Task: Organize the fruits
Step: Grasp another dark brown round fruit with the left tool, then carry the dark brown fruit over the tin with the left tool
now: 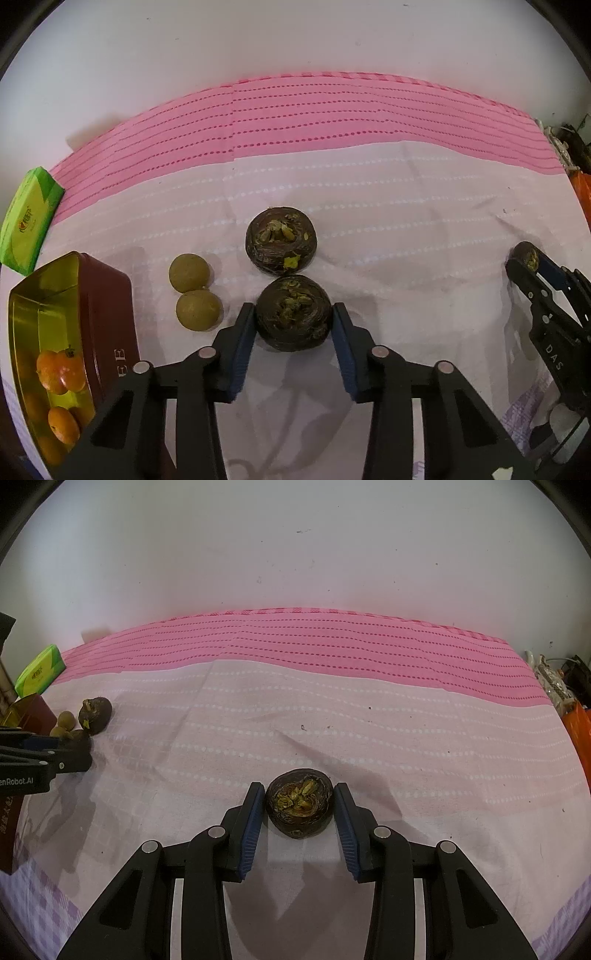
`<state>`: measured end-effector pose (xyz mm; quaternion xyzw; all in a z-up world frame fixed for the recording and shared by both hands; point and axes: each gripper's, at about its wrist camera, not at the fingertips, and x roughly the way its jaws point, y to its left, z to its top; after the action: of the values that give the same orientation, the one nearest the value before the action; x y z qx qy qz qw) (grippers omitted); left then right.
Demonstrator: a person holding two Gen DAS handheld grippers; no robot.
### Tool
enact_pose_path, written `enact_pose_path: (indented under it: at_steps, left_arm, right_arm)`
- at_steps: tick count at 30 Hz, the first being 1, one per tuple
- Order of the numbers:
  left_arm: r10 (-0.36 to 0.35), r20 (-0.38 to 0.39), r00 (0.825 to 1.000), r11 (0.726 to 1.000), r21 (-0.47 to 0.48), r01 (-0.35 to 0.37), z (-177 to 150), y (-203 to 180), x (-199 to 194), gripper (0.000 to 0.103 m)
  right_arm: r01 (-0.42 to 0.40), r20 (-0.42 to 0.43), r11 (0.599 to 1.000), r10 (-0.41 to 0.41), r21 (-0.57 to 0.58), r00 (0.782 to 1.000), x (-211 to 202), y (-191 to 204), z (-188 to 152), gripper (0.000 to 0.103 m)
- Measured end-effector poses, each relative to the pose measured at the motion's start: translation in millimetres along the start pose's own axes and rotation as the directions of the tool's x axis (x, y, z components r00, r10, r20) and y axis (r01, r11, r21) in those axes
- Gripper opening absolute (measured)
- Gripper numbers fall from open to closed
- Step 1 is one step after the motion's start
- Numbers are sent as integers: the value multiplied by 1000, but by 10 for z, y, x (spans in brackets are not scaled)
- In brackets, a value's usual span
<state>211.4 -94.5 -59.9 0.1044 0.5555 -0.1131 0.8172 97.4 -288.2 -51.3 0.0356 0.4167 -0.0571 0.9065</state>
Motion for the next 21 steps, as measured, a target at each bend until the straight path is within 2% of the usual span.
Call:
enact_pose_path:
  at_steps: [5, 13, 21]
  left_arm:
    - [-7, -3, 1000, 1000, -8, 7, -62, -6, -26, 37]
    - [-22, -8, 1000, 1000, -2, 22, -341, -27, -205, 37]
    - [-32, 49, 998, 999, -23, 33, -496, 100, -608, 37]
  right_arm:
    - [0, 0, 1000, 0, 0, 1000, 1, 0, -2, 41]
    - [7, -1, 1000, -7, -6, 1000, 10, 4, -4, 41]
    - [10, -1, 1000, -10, -10, 1000, 18, 5, 1, 41]
